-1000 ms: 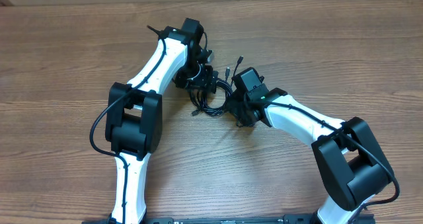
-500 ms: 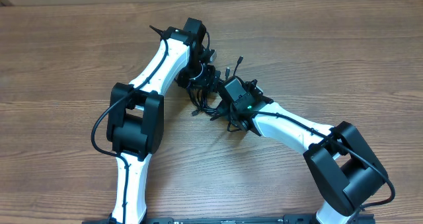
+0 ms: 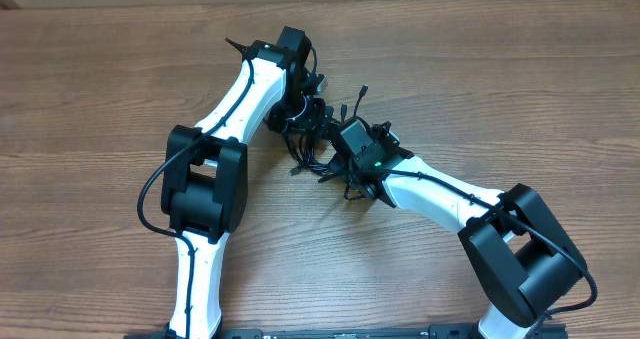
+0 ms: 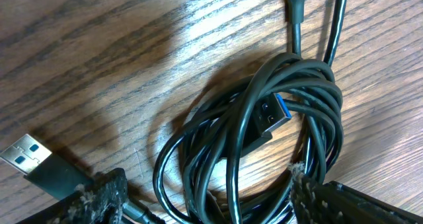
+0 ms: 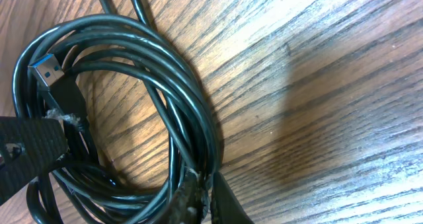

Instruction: Untangle cables

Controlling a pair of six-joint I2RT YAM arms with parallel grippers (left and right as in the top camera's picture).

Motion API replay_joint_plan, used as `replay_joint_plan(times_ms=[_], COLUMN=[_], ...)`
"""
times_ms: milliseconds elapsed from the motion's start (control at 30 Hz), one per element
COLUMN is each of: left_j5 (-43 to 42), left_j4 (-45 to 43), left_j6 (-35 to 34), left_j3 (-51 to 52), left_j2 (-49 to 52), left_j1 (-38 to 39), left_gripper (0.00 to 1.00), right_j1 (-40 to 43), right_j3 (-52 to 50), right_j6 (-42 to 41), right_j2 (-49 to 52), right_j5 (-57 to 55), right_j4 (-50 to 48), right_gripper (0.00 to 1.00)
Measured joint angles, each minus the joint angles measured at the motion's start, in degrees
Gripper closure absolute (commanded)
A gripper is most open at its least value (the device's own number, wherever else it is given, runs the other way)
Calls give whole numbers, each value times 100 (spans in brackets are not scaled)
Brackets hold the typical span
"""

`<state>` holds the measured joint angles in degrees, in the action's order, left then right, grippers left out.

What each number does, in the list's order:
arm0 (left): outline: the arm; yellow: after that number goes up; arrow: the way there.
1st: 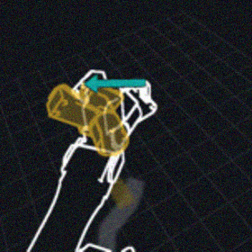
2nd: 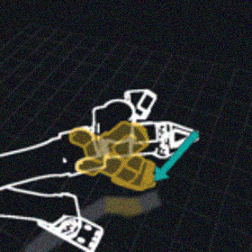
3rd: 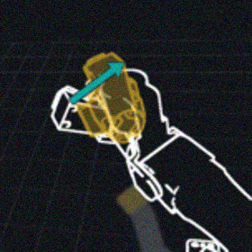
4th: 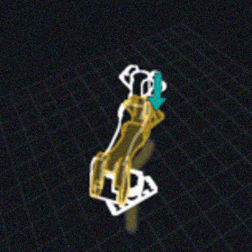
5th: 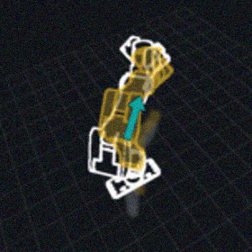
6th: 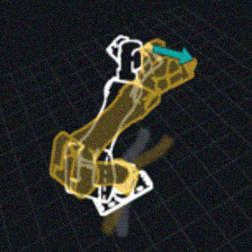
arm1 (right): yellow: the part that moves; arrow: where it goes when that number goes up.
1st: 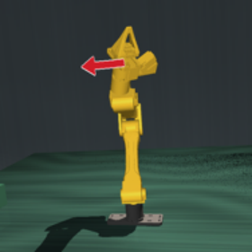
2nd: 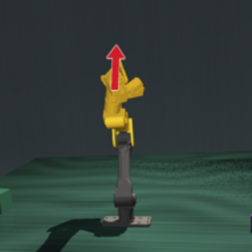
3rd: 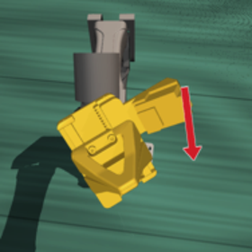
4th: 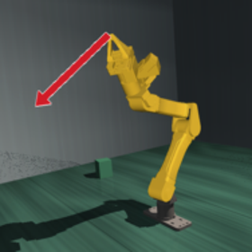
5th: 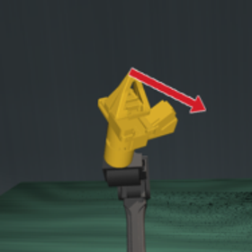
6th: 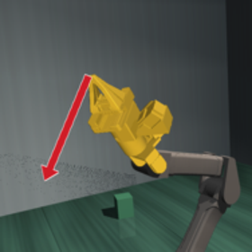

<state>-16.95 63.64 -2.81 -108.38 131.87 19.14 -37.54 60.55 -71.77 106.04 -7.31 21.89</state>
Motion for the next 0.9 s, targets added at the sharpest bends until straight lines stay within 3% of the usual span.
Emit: replay_joint_plan(times_ms=[367,433,467,900], left_j5=[0,0,-2,0], left_j4=[0,0,2,0], left_j6=[0,0,0,0], left_j3=[0,0,0,0], left_j2=[0,0,0,0], left_j1=[0,0,0,0], left_gripper=[20,20,20,20], right_j1=[39,81,142,219], right_j3=[0,0,-4,-20], right_j6=[446,584,660,719], right_j2=[0,0,0,2], right_j5=[468,656,758,466], right_j4=[31,79,138,-160], right_gripper=[95,71,67,67])
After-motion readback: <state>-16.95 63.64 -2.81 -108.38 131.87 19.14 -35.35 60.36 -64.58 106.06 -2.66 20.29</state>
